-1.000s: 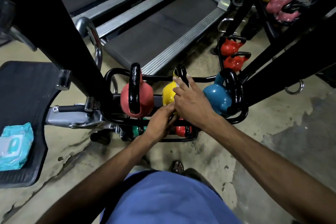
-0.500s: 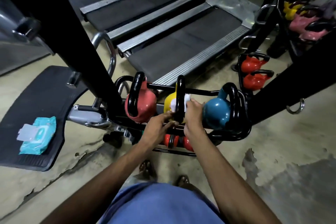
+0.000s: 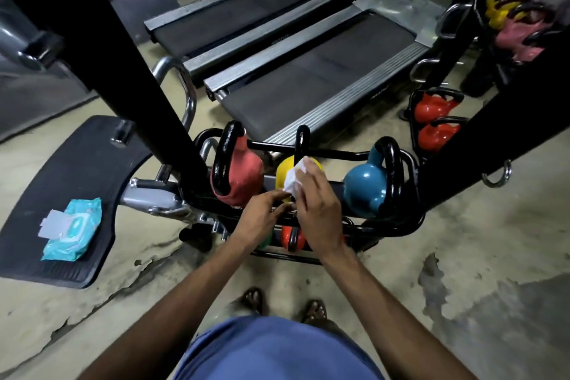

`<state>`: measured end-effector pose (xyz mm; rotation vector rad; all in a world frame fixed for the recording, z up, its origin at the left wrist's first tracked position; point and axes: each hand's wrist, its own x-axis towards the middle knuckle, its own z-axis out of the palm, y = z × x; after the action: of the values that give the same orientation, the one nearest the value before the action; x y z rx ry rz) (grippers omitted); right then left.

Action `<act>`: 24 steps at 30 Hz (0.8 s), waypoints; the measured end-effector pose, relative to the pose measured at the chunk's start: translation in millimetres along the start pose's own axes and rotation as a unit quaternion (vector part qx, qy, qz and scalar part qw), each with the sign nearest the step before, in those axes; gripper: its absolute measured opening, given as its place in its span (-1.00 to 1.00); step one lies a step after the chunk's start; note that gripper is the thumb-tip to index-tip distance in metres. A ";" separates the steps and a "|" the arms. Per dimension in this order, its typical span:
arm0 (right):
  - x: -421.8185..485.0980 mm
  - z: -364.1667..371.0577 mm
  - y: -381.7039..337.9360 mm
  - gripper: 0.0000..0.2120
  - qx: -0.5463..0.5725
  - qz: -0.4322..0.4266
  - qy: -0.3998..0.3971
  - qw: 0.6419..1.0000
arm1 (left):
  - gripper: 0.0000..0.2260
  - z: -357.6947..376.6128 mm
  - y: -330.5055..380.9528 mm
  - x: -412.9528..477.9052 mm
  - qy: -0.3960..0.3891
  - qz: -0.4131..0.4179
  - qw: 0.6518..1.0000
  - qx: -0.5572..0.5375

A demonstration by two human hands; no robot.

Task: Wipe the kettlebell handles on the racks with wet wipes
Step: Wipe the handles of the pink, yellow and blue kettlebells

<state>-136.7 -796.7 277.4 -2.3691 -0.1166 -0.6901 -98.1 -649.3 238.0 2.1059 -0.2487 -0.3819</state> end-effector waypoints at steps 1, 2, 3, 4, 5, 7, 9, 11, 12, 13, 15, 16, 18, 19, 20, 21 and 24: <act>5.8 1.4 5.2 -0.73 -0.075 -0.072 -0.029 0.994 | -0.83 -0.8 0.6 -0.1 0.002 -0.002 1.000 0.001; 13.1 2.9 8.6 -0.74 -0.141 -0.126 -0.067 0.980 | -0.88 -1.3 1.9 -0.6 0.002 -0.002 1.000 -0.001; 20.6 5.6 11.1 -0.75 -0.193 -0.164 -0.107 0.961 | -0.90 -1.5 2.4 -1.0 0.002 -0.004 1.000 -0.003; 28.0 7.4 11.2 -0.77 -0.231 -0.188 -0.142 0.944 | -0.90 -1.9 3.2 -1.3 0.003 -0.006 1.000 -0.004; 34.2 8.9 10.8 -0.79 -0.256 -0.202 -0.164 0.931 | -0.89 -2.4 3.7 -1.1 0.002 -0.008 1.000 -0.004; 38.9 7.5 7.3 -0.82 -0.276 -0.217 -0.179 0.919 | -0.84 -2.6 3.0 -0.3 0.002 -0.007 1.000 -0.004; 30.0 3.8 7.2 -0.78 -0.269 -0.199 -0.158 0.929 | -0.87 -2.4 -0.4 -1.8 -0.003 -0.008 1.000 -0.019; 9.0 0.9 4.9 -0.68 -0.208 -0.142 -0.119 0.961 | -0.88 -1.7 -3.9 -3.0 0.000 -0.004 0.999 -0.041; -3.2 1.1 1.3 -0.62 -0.157 -0.094 -0.091 0.979 | -0.82 -2.0 -4.2 -3.0 0.005 0.003 0.999 -0.046; -14.1 1.2 -6.6 -0.58 -0.102 -0.028 -0.062 0.992 | -0.77 -3.3 -4.1 -2.9 0.006 0.015 0.999 -0.040; -24.7 2.8 -23.9 -0.59 0.022 0.148 0.008 0.989 | -0.83 -4.6 -2.8 -3.1 0.006 0.057 0.998 -0.017; -24.4 4.5 -28.1 -0.62 0.076 0.234 0.047 0.968 | -0.79 -4.1 -4.3 -2.7 0.005 0.083 0.996 -0.003; -16.3 7.9 -27.9 -0.67 0.161 0.364 0.073 0.914 | -0.65 -4.2 -8.1 -2.7 0.012 0.119 0.992 0.043; -9.6 9.6 -25.6 -0.68 0.202 0.403 0.065 0.890 | -0.62 -4.2 -9.7 -2.5 0.025 0.142 0.987 0.073; -0.7 10.3 -22.0 -0.69 0.236 0.427 0.053 0.871 | -0.61 -4.1 -12.3 -1.4 0.042 0.173 0.978 0.108; 9.9 9.9 -18.1 -0.71 0.263 0.452 0.040 0.852 | -0.61 -4.6 -15.0 1.3 0.052 0.204 0.966 0.148; 34.8 6.4 -8.5 -0.66 0.375 0.503 0.001 0.779 | -0.60 -9.3 -17.9 13.4 0.030 0.242 0.939 0.240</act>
<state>-106.3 -789.4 295.8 -1.3302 0.7104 -0.0520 -81.7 -636.9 225.2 2.4214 -0.8779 0.0495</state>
